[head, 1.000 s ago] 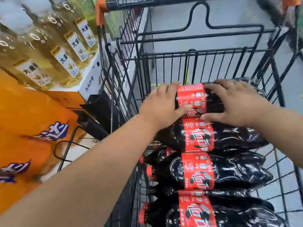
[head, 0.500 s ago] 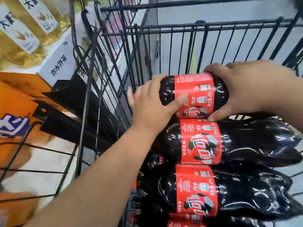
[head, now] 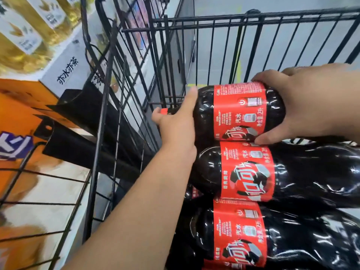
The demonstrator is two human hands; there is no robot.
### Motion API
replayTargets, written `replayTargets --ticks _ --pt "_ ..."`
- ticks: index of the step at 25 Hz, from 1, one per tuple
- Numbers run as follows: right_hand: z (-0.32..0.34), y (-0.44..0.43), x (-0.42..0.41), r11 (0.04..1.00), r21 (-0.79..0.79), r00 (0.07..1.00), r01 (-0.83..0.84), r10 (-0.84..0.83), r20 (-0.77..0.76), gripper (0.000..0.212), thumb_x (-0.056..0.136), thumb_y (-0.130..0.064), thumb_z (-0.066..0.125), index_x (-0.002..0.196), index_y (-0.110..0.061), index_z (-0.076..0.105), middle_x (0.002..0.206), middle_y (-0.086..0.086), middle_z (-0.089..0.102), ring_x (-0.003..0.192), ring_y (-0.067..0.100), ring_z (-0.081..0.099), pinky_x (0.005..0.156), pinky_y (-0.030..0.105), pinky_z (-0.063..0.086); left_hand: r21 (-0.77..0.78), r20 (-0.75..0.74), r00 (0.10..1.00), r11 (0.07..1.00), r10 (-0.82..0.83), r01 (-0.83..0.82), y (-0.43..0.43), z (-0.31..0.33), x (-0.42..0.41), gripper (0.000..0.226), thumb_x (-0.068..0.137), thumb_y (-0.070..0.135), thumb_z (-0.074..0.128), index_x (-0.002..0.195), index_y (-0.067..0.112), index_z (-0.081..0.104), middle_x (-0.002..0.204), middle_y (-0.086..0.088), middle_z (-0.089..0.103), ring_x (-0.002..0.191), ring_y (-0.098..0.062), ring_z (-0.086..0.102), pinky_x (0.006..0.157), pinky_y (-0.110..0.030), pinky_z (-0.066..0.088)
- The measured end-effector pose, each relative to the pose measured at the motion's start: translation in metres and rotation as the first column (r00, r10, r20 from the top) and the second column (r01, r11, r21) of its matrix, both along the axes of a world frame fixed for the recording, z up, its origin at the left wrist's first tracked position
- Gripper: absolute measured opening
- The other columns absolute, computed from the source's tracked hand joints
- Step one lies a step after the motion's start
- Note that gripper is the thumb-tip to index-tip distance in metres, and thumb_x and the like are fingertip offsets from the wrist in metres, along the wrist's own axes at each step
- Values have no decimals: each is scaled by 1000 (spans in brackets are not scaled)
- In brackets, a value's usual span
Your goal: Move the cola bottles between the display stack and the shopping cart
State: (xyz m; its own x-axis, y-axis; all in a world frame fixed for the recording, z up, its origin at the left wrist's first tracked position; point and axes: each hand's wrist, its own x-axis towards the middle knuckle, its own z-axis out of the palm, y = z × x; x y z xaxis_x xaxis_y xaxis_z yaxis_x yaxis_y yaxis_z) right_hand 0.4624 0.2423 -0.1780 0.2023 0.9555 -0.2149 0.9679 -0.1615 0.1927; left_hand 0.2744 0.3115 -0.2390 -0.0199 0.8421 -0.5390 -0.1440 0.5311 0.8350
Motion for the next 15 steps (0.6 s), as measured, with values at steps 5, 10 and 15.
replayTargets --ticks 5,10,15 --pt "16 2 -5 996 -86 996 35 -42 -76 129 19 -106 40 132 -47 19 103 -9 62 93 24 63 75 40 54 -181 302 952 983 45 11 0 11 -3 52 79 30 87 124 15 66 105 -11 78 82 -28 78 69 -43 63" --pt "30 6 -21 994 -101 986 29 -45 -159 127 25 -98 55 138 -47 25 111 -7 63 93 22 59 73 35 47 -184 413 905 982 105 -30 -13 18 -5 41 85 37 80 119 16 71 99 -9 80 81 -25 78 69 -43 63" --pt "43 5 -38 993 -86 951 85 -107 -291 128 23 -93 59 138 -47 29 114 -7 63 95 21 55 81 36 46 -78 430 902 997 36 -3 -21 19 -16 94 60 48 85 145 30 51 113 -9 77 95 -29 77 81 -52 62"
